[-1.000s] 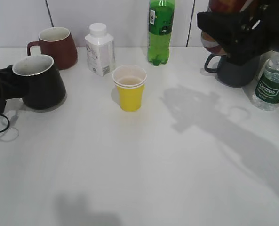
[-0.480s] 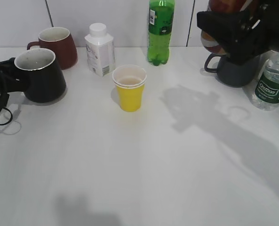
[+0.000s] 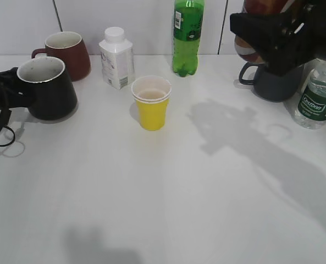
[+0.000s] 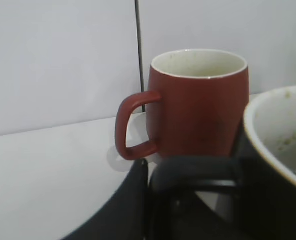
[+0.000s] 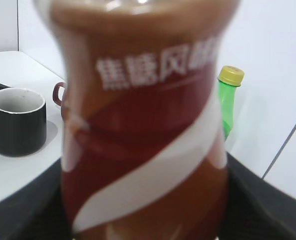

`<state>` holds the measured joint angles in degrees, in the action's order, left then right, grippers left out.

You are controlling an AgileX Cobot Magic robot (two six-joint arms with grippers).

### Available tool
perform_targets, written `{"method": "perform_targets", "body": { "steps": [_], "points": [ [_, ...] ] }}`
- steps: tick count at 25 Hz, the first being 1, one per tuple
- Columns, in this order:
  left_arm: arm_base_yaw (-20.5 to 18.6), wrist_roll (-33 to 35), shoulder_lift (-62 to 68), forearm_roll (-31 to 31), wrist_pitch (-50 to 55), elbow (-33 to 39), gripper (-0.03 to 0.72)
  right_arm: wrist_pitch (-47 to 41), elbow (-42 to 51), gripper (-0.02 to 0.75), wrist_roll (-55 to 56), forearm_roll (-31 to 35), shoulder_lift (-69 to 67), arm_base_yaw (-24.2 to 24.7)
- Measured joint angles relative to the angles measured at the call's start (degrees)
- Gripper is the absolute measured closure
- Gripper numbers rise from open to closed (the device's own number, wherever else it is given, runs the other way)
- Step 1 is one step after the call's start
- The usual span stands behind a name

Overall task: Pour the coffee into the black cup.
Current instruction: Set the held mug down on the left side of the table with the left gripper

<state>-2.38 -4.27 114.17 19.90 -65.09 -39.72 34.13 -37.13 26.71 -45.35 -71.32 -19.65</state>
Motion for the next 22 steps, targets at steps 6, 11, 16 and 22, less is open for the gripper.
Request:
{"method": "perform_targets", "body": {
  "steps": [6, 11, 16, 22],
  "points": [
    [0.0, 0.06, 1.11, 0.72, 0.4, -0.07, 0.651, 0.05, 0.0, 0.204, 0.0, 0.0, 0.0, 0.0],
    [0.0, 0.12, 1.11, 0.72, 0.34, -0.07, 0.651, 0.05, 0.0, 0.204, 0.0, 0.0, 0.0, 0.0],
    [0.0, 0.12, 1.11, 0.72, 0.34, -0.11, 0.651, 0.05, 0.0, 0.204, 0.0, 0.0, 0.0, 0.0],
    [0.0, 0.12, 1.11, 0.72, 0.34, -0.11, 0.651, 0.05, 0.0, 0.204, 0.0, 0.0, 0.0, 0.0]
  ]
}}
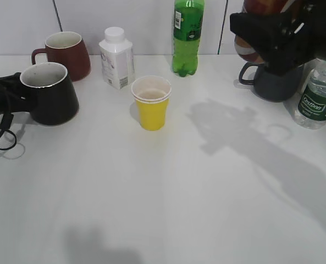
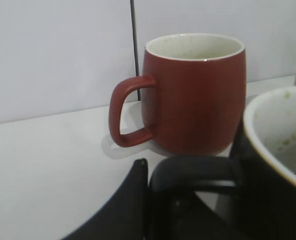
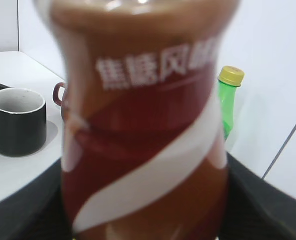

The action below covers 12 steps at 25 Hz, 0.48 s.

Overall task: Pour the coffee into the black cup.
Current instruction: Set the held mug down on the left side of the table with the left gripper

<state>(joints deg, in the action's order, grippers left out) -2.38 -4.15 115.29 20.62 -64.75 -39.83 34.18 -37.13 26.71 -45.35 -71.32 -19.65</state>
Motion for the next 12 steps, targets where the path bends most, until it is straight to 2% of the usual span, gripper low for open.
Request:
{"method": "perform_targets", "body": {
  "steps": [12],
  "points": [
    [0.0, -0.3, 1.3, -0.06, -1.26, 0.0, 0.651, 0.01, 0.0, 0.204, 0.0, 0.0, 0.0, 0.0]
  ]
}}
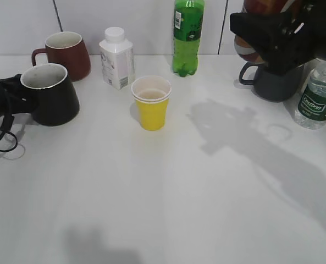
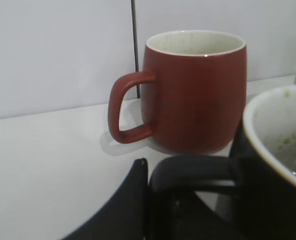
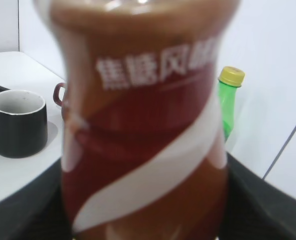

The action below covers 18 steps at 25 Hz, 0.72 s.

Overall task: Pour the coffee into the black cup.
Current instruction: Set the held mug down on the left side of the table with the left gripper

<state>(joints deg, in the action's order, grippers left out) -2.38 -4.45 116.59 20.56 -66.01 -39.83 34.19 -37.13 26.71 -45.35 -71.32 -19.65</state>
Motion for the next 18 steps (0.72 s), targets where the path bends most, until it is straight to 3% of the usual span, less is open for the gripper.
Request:
{"method": "perform_targets", "body": {
  "steps": [8, 15, 18],
  "points": [
    [0.0, -0.14, 0.14, -0.06, -0.4, 0.0, 0.638, 0.0, 0.0, 0.204, 0.0, 0.0, 0.0, 0.0],
    [0.0, -1.01, -0.3, -0.21, 0.27, -0.07, 0.476, 0.05, 0.0, 0.204, 0.0, 0.0, 0.0, 0.0],
    [0.0, -1.01, -1.26, -0.4, 0.83, 0.79, 0.452, 0.05, 0.0, 0.204, 0.0, 0.0, 0.0, 0.0]
  ]
}}
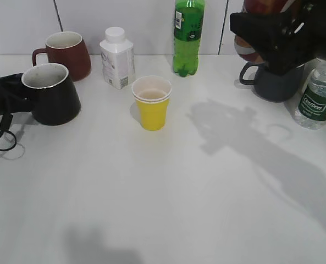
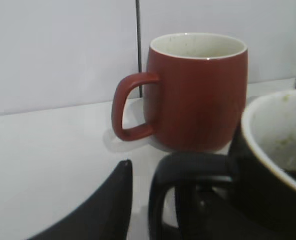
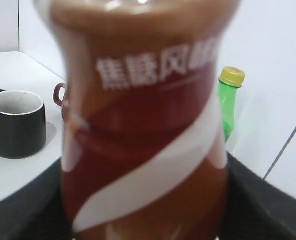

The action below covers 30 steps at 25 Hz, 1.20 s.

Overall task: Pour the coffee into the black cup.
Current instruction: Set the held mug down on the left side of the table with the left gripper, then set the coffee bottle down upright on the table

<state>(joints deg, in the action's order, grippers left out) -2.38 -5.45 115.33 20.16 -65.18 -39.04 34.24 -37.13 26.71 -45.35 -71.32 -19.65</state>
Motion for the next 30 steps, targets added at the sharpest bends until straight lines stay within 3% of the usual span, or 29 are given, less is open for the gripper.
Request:
{"method": "perform_targets", "body": {
  "steps": [16, 21, 30],
  "points": [
    [0.0, -0.14, -13.37, -2.19, 0.01, 14.78, 0.446, -0.05, -0.1, 0.204, 0.0, 0.66, -4.72, 0.0],
    [0.14, -1.72, -20.92, -1.82, 1.16, 19.9, 0.446, -0.99, -0.1, 0.204, -0.77, 6.0, -9.54, 0.0],
    [4.84, -3.3, -30.56, 3.44, 6.98, 20.64, 0.446, 3.22, -0.12, 0.204, -8.64, 16.18, -24.46, 0.0]
  ]
}}
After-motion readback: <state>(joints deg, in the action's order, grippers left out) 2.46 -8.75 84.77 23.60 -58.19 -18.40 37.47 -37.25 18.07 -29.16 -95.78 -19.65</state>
